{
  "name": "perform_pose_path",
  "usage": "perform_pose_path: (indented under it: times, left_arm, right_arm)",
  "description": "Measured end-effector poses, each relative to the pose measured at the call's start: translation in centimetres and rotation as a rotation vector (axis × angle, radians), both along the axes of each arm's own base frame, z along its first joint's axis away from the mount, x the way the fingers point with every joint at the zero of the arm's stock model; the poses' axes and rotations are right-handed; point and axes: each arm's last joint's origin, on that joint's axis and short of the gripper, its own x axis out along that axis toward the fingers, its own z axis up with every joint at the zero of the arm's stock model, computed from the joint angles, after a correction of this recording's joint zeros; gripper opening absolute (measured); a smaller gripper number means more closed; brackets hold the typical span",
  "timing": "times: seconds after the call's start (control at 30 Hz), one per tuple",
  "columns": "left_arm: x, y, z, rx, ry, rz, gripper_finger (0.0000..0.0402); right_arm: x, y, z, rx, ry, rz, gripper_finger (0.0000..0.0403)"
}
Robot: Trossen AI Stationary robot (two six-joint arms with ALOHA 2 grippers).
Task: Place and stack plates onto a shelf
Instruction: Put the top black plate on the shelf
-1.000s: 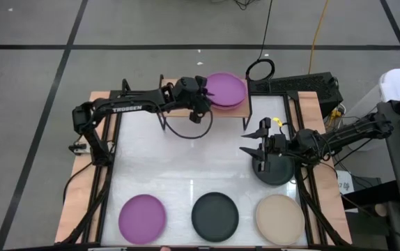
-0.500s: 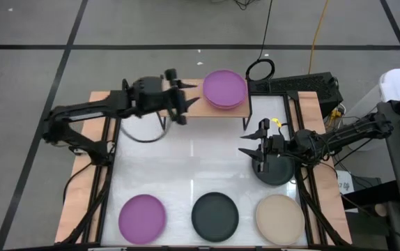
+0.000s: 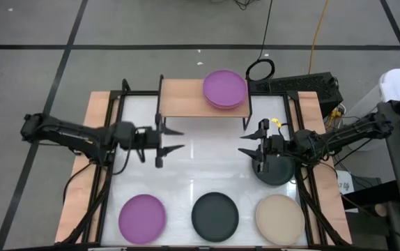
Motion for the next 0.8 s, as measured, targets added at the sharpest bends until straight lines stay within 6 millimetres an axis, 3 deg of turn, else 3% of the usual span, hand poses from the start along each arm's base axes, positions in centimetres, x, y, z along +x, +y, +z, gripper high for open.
perform_pose_path:
  times: [0.13,0.37,0.5,0.8]
  left_arm:
    - [-1.1,-0.4,-3.2,-0.035,-0.007,-0.015,0.0191]
    - [-2.3,-0.1,-3.7,-0.041,-0.018,0.010,0.0191]
    - [-2.5,0.1,-3.3,-0.028,-0.039,0.028,0.0191]
    - [-2.6,0.1,-3.6,-0.022,-0.006,0.028,0.0191]
  right_arm:
    - [0.7,0.2,-0.9,-0.004,0.060,0.003,0.0176]
    - [1.9,0.0,-1.6,0.006,0.090,-0.040,0.0176]
    - [2.5,0.1,0.0,0.020,0.154,-0.039,0.0176]
    - [3.2,0.2,4.5,0.077,0.482,-0.060,0.0176]
